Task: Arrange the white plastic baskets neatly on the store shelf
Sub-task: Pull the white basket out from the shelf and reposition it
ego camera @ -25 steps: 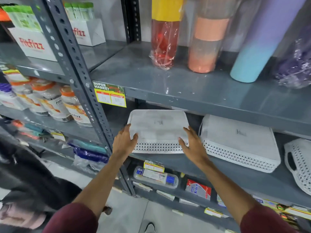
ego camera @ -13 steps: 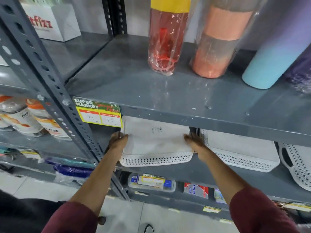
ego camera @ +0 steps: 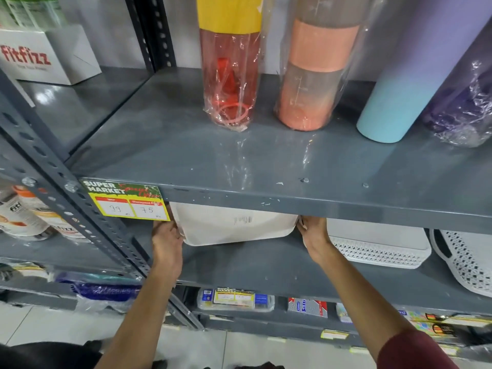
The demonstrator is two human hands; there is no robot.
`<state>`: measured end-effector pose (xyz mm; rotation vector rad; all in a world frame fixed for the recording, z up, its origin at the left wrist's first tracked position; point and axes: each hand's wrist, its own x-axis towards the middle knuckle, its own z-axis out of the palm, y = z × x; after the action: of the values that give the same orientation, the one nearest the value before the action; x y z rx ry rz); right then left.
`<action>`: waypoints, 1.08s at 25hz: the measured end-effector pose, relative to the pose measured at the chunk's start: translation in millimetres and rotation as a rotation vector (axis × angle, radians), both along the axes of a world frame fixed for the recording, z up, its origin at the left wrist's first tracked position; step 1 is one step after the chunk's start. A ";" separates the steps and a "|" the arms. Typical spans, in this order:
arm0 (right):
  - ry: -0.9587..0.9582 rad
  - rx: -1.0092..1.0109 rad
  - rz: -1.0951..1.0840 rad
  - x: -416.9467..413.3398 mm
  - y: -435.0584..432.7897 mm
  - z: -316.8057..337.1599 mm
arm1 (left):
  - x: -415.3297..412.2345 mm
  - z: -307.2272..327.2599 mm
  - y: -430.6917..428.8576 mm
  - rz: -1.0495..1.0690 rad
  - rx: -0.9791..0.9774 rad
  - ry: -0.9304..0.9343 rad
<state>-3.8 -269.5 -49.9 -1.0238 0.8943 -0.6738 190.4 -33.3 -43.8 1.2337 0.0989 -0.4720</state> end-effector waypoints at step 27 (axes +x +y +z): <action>0.532 -0.838 -0.011 -80.2 -12.7 -18.1 | -22.2 -27.1 -30.9 -0.135 0.811 -0.889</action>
<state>-84.0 -282.2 -68.0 -2.0130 1.0939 -0.8222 168.2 -64.2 -70.9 2.1550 -0.6089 0.0662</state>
